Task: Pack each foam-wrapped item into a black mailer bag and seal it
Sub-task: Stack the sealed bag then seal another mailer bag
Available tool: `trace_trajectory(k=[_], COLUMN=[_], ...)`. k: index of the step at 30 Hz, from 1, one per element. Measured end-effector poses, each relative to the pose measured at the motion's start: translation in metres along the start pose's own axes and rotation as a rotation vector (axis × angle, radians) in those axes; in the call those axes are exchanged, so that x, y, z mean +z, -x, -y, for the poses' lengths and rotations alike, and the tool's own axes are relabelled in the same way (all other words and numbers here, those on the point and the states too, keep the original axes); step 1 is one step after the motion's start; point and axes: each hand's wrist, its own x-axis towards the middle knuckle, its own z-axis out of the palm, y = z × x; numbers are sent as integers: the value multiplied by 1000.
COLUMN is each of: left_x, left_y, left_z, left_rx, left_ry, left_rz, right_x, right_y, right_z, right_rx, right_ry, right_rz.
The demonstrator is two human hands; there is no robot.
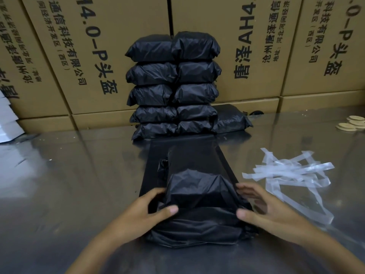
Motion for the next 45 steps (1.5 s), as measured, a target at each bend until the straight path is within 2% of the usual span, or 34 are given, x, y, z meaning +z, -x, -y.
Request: trace_trajectory(k=[2, 4, 7, 10, 12, 15, 19, 22, 26, 30, 33, 35, 37, 39, 42, 45], left_x=[-10, -16, -24, -34, -39, -40, -36, -31, -18, 4, 16, 17, 13, 8, 0, -9], left_y=[15, 23, 26, 23, 15, -3, -29, -53, -85, -110, -117, -118, -115, -110, -97, -86], left_z=[2, 1, -7, -29, -42, -54, -59, -52, -35, -10, -2, -2, -5, -6, -8, -9], left_rx=[15, 46, 137, 181, 217, 231, 198, 100, -34, -88, -129, -146, -185, -224, -267, -256], left_ry=[-30, 1, 107, 285, 376, 600, 740, 793, 708, 254, 28, -7, 102, 311, 690, 995], left_rz=[45, 23, -55, -85, -161, -220, -334, -476, -635, -704, -699, -692, -692, -678, -614, -431], right_x=[-3, -1, 1, -3, -9, -16, -20, -18, -9, 1, 6, 0, -11, -18, -13, 16], right_y=[14, 23, 27, 22, 15, -1, -27, -52, -87, -115, -126, -129, -131, -134, -145, -167], right_z=[-3, -3, 7, 25, 37, 49, 50, 48, 41, 26, 19, 20, 28, 40, 70, 107], right_rx=[27, 32, -92, -205, -188, -117, -53, -16, 117, 244, 273, 298, 323, 265, -16, -214], right_ry=[88, 189, 253, 41, -178, -447, -665, -683, -610, -438, -164, -59, 4, 47, 147, 104], right_rz=[53, 61, -54, -132, -168, -134, -158, -237, -411, -547, -526, -459, -386, -393, -494, -412])
